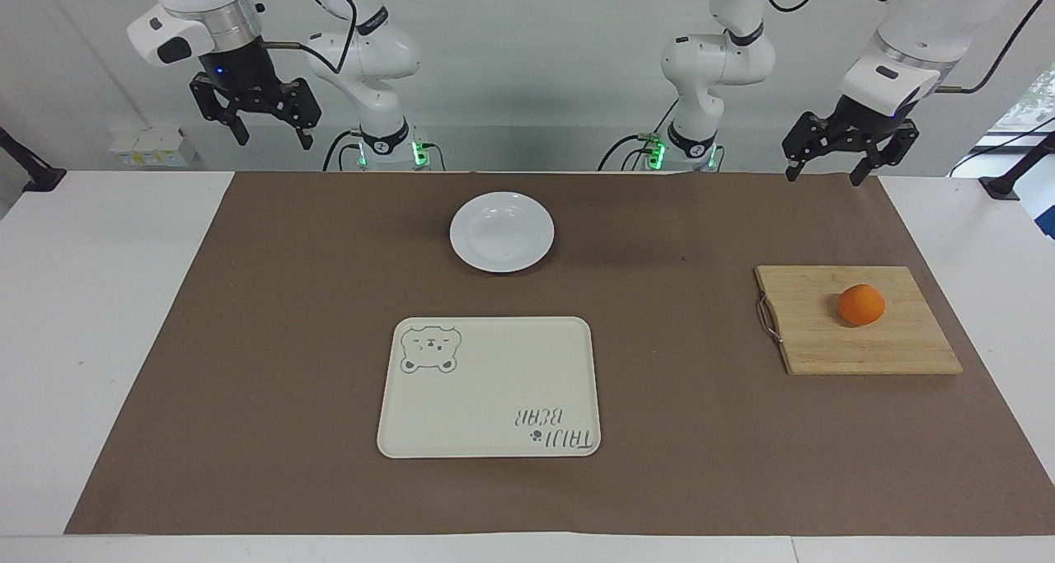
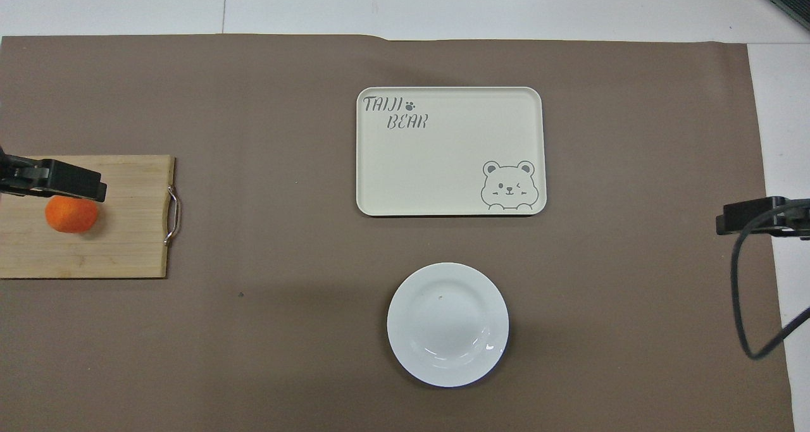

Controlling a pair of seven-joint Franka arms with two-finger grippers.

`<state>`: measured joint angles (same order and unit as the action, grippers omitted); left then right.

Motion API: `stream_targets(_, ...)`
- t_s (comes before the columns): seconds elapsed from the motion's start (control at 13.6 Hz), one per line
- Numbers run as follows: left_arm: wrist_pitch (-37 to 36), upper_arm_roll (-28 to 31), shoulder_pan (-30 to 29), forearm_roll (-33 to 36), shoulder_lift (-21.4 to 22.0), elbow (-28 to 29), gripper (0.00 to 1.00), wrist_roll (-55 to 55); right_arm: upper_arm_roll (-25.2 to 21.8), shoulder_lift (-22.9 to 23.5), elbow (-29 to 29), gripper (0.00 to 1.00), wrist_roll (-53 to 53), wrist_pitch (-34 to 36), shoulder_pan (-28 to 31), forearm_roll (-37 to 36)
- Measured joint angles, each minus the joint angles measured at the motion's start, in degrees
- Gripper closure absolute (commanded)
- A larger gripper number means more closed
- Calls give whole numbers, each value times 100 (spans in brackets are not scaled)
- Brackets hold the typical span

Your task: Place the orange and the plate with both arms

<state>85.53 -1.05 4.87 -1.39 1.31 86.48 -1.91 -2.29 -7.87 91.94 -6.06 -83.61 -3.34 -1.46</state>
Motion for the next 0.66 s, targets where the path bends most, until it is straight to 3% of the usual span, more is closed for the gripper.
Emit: stream_targets(0.66, 73, 4, -8, 0, 12, 53, 0, -15, -58, 2, 29, 0, 0, 3, 8, 0)
